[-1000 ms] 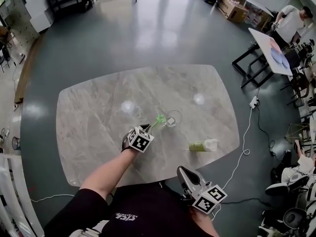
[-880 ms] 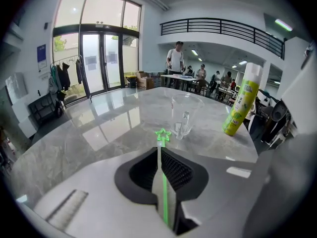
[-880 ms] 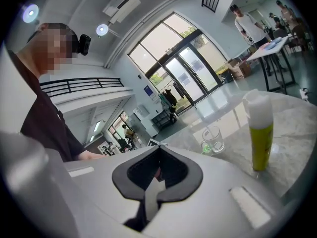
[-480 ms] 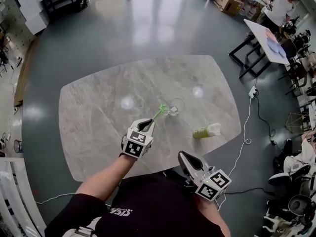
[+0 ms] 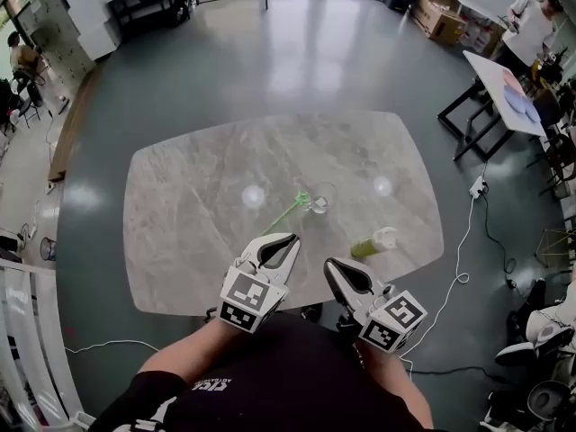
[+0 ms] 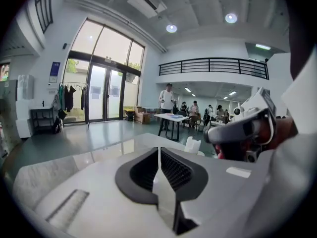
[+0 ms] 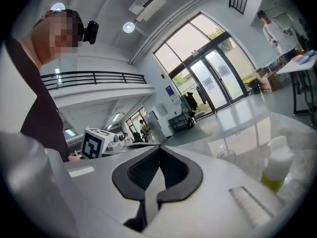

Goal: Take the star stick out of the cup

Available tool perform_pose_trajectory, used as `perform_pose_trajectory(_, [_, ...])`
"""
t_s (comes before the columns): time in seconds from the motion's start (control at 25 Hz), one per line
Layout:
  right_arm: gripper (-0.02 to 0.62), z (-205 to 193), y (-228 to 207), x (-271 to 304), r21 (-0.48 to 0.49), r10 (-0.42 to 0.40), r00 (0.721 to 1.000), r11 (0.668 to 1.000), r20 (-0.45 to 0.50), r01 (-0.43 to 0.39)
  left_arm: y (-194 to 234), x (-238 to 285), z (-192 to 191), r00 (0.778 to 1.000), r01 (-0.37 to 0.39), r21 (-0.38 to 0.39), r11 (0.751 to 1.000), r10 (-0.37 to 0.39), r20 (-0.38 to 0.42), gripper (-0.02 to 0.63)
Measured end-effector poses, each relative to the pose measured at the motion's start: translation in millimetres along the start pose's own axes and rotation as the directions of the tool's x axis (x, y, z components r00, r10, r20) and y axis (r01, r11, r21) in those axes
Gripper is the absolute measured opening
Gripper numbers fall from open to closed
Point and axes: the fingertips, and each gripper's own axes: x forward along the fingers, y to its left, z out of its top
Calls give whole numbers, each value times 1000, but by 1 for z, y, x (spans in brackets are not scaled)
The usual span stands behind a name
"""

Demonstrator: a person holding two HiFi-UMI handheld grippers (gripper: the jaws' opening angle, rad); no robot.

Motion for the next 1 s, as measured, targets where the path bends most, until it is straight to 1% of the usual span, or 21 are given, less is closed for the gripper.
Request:
perform_pose_trajectory(0.12, [11, 8, 4, -8, -34, 46, 999, 998, -1, -46, -18, -9, 24, 998, -22, -26, 999, 23, 60, 17])
perform_pose_trajectory(0.24, [11, 15, 13, -23, -74, 95, 995, 993, -8, -95, -34, -24, 44, 995, -29, -54, 998, 34, 97, 15])
perform_pose_trajectory(0.32, [11, 19, 17, -32, -100, 118, 993, 988, -19, -119, -41, -38, 56, 990, -44, -47, 998, 49, 135, 14])
perform_pose_trajectory(0.4, [11, 28, 20, -37, -109, 135, 991, 985, -13, -135, -42, -54, 67, 984, -74, -17, 997, 76, 160, 11])
perform_pose_trajectory(0.48, [11, 41, 30, -36, -135, 153, 988, 980, 21, -148, -38, -71, 73, 981, -100, 3, 995, 98, 167, 11])
perform_pose_trajectory(0.64, [9, 68, 60, -17, -239, 180, 980, 958, 86, -155, -18, -99, 83, 977, -117, -12, 993, 118, 177, 9])
perform_pose_trajectory(0.76, [9, 77, 86, 2, -277, 210, 971, 946, 117, -171, -1, -119, 86, 968, -129, -6, 992, 127, 218, 9])
perform_pose_trajectory(0.84, [9, 75, 100, 14, -290, 228, 967, 938, 110, -188, 12, -130, 87, 960, -148, -6, 989, 145, 238, 8])
perform_pose_trajectory(1.0, [11, 65, 112, 26, -311, 224, 972, 931, 70, -192, 23, -144, 92, 958, -169, -31, 985, 172, 231, 8])
